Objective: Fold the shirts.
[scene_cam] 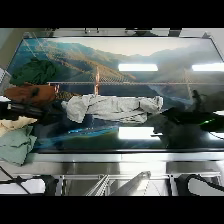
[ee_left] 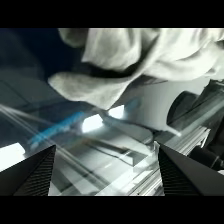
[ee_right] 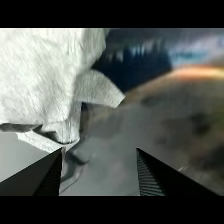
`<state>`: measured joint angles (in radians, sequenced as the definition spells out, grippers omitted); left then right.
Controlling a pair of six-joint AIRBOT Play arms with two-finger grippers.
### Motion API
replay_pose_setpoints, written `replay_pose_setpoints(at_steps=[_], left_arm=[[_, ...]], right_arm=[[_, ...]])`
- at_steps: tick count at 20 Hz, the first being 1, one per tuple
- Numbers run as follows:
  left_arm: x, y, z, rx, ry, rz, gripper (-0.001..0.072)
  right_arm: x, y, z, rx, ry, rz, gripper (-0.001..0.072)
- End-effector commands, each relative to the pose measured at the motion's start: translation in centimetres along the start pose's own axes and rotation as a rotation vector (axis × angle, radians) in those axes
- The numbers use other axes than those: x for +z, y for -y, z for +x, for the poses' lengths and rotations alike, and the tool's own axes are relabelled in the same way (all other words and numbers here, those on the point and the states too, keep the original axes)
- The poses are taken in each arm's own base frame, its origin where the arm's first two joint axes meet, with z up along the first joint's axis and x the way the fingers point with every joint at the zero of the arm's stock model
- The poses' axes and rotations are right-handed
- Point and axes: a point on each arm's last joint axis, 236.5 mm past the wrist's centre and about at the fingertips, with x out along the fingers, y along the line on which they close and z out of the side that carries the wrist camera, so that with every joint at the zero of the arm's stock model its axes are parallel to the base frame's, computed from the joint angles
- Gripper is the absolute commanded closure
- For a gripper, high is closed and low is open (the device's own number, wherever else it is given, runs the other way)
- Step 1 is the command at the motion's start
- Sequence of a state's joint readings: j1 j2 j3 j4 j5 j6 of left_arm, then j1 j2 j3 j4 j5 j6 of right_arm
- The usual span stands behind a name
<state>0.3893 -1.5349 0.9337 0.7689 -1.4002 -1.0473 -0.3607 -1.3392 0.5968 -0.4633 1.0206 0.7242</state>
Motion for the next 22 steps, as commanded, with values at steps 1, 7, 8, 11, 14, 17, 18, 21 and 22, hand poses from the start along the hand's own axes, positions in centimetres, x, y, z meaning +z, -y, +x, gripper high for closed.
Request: replay_pose_setpoints(at_steps=[1, 7, 8, 11, 14, 17, 18, 21, 22], left_arm=[[-1.0, -1.3, 4.7, 0.093, -0.012, 0.019, -0.0001], [3.9, 3.0, 8.3, 0.13, 0.055, 0.183, 0.0018], [4.3, 3.4, 8.9, 0.128, 0.038, 0.189, 0.0018], [4.5, 4.6, 10.4, 0.097, -0.048, 0.215, 0.0347], [4.0, 5.5, 10.4, 0.067, -0.105, 0.233, 0.0695], [3.3, 8.1, 7.3, 0.018, -0.125, 0.279, 0.0691], [3.0, 10.0, 5.5, -0.028, -0.112, 0.305, 0.0691], [1.7, 20.1, -2.9, -0.356, 0.015, 0.431, 0.069], [1.2, 24.4, -7.2, -0.504, 0.103, 0.495, 0.069]], right_arm=[[-2.9, -1.5, 4.6, 0.053, -0.106, 0.056, 0.0211], [-3.6, -6.0, 9.8, 0.096, -0.113, 0.044, 0.0301], [-3.4, -6.6, 10.1, 0.1, -0.113, 0.024, 0.04], [-2.9, -8.0, 9.9, 0.138, -0.118, 0.004, 0.0611], [-3.1, -9.2, 9.2, 0.185, -0.133, -0.035, 0.0693], [-2.5, -10.7, 6.7, 0.245, -0.124, -0.081, 0.0694], [-1.7, -11.4, 5.1, 0.273, -0.103, -0.094, 0.0694], [2.7, -17.2, -3.5, 0.478, 0.07, -0.148, 0.0695], [4.6, -20.4, -7.7, 0.579, 0.174, -0.195, 0.0694]])
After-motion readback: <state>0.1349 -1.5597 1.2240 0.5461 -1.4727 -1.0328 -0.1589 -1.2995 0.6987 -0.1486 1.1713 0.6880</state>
